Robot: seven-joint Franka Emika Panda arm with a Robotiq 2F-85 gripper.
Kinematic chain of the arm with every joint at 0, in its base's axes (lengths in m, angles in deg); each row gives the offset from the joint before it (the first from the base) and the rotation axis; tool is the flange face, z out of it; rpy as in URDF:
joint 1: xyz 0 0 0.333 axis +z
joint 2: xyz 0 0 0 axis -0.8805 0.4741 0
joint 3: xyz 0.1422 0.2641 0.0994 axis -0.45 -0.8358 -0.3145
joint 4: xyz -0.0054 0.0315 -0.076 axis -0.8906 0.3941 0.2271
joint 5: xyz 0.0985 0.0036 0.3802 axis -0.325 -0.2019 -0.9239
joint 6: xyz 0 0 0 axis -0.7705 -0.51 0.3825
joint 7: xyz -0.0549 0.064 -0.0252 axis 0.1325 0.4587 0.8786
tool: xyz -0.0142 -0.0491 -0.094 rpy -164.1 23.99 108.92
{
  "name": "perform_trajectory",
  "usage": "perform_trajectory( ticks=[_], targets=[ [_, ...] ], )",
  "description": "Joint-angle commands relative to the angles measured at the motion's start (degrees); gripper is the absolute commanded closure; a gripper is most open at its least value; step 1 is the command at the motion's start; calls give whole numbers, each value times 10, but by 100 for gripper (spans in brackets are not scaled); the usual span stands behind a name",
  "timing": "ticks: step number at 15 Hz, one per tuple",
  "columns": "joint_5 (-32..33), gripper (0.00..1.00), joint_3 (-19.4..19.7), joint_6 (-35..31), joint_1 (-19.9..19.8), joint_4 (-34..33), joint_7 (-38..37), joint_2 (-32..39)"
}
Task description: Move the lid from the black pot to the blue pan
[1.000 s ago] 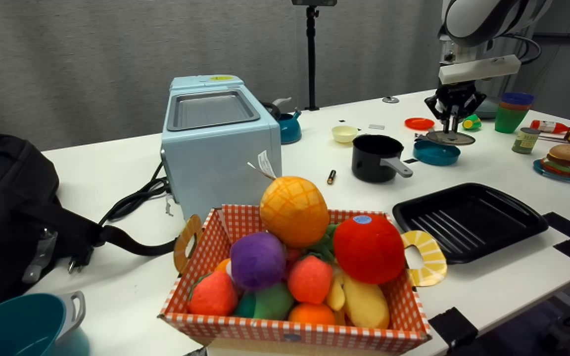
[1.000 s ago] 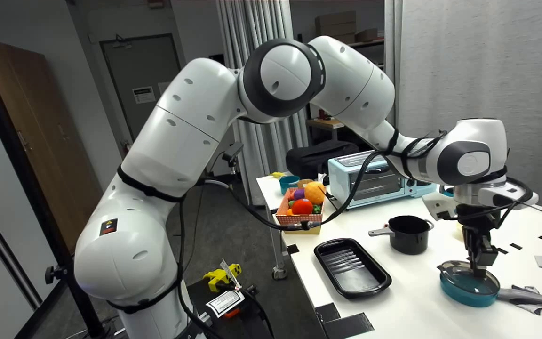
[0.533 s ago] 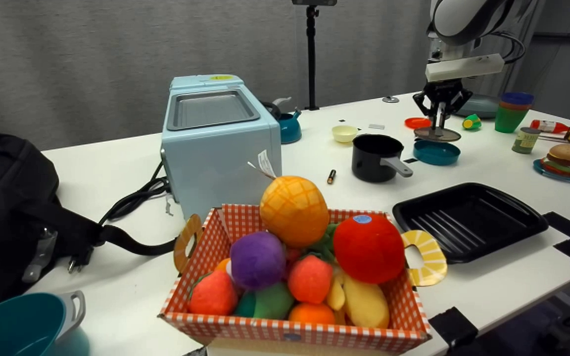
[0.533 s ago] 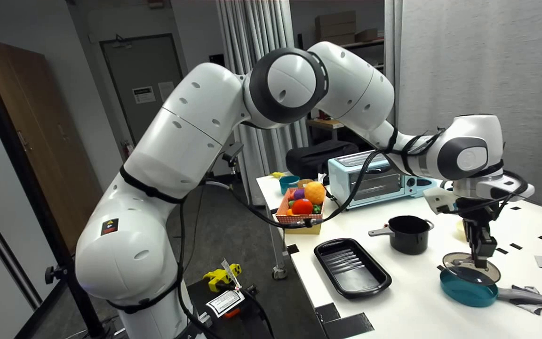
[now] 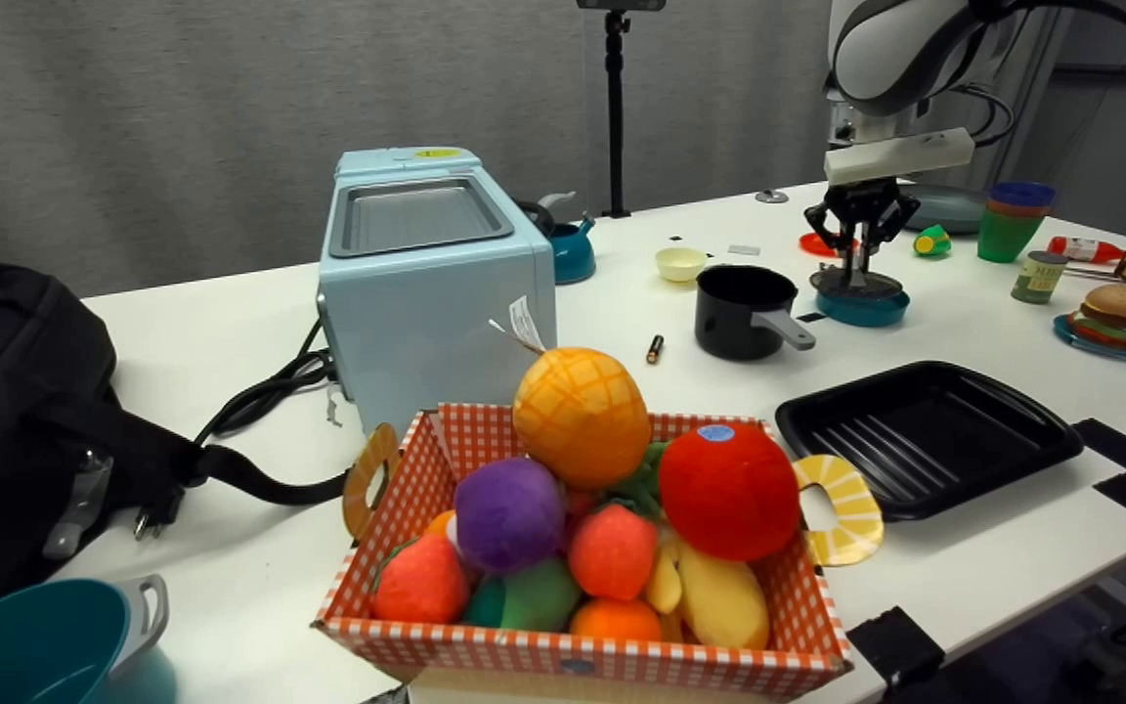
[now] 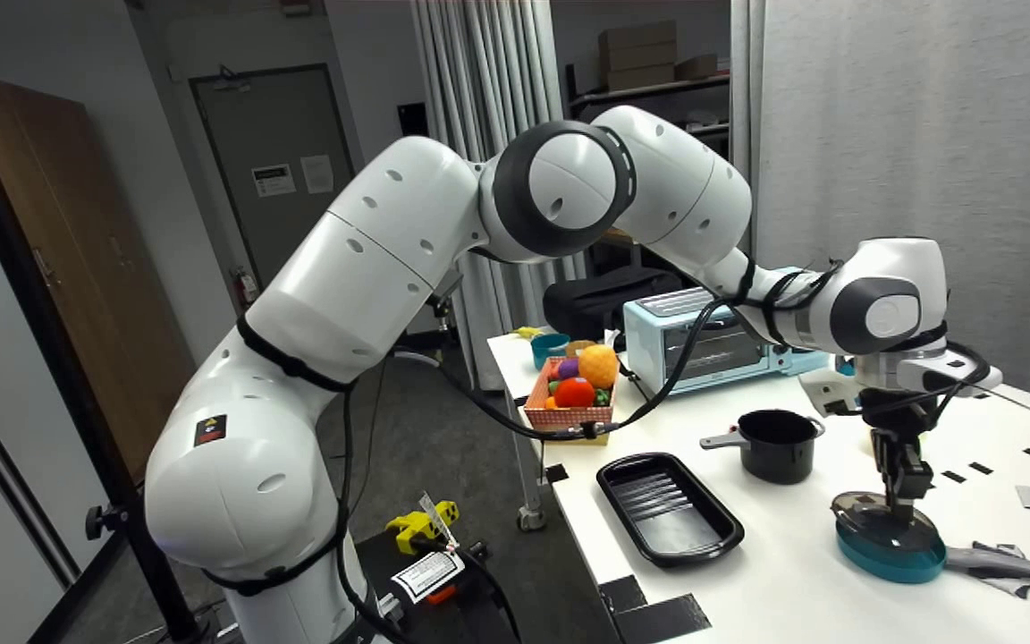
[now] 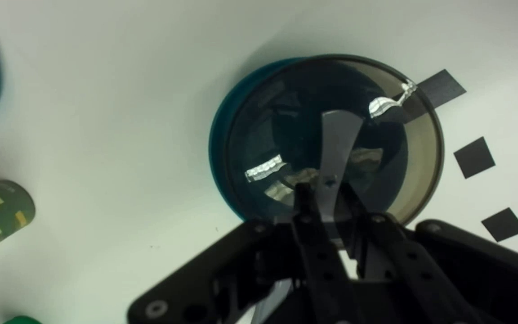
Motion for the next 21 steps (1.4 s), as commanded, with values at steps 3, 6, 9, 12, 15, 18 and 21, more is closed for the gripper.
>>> perform_trajectory(
  ticks=[3,6,9,12,15,18,21],
  targets=[
    [0,96,0,32,-2,-44,-14,29],
    [-1,96,0,38,-2,-49,-16,30],
    [-1,96,0,37,-4,-46,-18,28],
    [-3,96,1,28,-7,-31,-21,20],
    [-3,96,3,23,-10,-21,-23,15],
    [-3,87,3,25,-14,-19,-23,15],
    [-4,50,2,27,-17,-15,-20,14]
  ],
)
